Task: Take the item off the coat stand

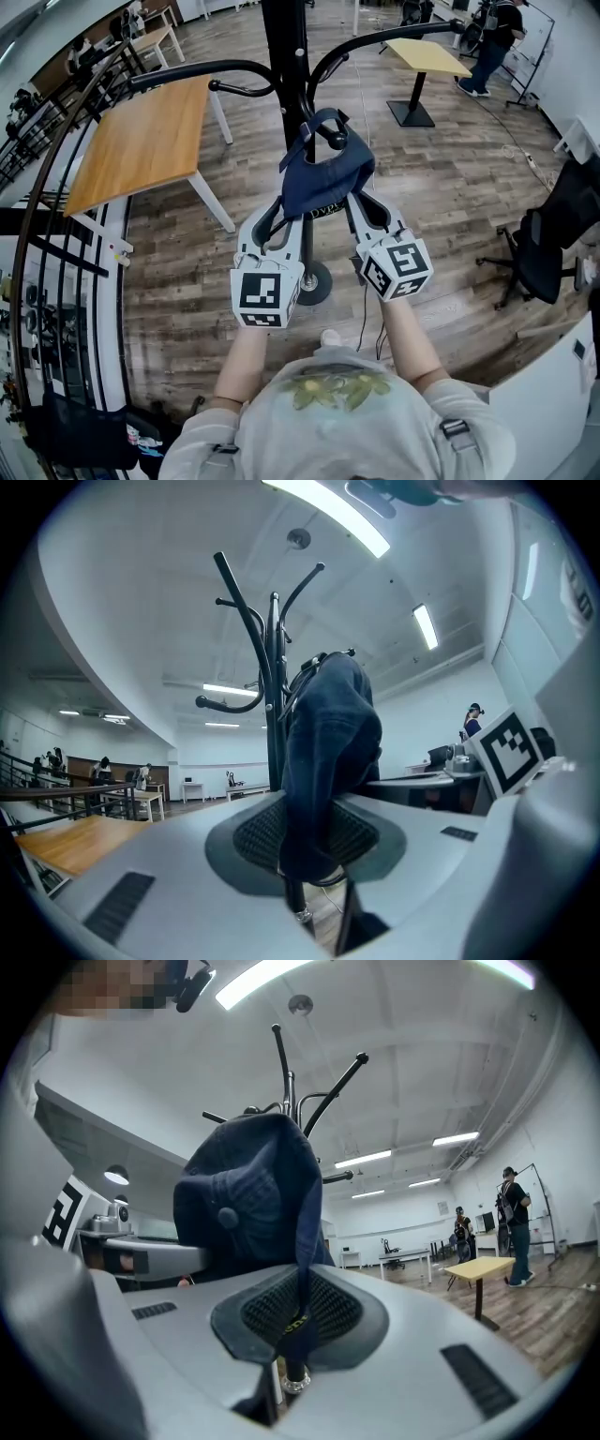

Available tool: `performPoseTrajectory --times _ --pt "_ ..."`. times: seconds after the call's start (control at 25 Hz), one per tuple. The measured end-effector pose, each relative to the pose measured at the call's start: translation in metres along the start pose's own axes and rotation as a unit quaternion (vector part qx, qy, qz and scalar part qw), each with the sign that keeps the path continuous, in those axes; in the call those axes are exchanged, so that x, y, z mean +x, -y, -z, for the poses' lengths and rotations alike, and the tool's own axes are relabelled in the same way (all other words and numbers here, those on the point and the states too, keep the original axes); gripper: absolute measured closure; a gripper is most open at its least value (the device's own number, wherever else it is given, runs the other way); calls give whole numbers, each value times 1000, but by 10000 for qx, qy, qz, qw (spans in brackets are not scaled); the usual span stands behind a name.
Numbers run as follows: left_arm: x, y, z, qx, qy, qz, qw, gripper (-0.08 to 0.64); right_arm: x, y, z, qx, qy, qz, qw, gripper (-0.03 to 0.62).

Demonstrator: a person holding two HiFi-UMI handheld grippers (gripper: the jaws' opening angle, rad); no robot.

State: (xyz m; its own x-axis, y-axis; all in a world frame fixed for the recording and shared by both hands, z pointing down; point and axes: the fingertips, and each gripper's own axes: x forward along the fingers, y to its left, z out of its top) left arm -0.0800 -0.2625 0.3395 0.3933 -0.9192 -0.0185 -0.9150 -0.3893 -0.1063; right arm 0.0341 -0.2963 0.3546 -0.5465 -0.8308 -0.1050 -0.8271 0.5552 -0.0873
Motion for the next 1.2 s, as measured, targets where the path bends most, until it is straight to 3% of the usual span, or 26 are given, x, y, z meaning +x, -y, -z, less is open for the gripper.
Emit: performPoseTrajectory --times 0.8,1.2 --pt "-27 29 -15 47 344 82 9994 437 -43 -8 -16 -66 276 47 9996 558" --pt "-50 44 1 -42 272 44 9996 437 -70 -19 -2 -77 196 11 9998 558"
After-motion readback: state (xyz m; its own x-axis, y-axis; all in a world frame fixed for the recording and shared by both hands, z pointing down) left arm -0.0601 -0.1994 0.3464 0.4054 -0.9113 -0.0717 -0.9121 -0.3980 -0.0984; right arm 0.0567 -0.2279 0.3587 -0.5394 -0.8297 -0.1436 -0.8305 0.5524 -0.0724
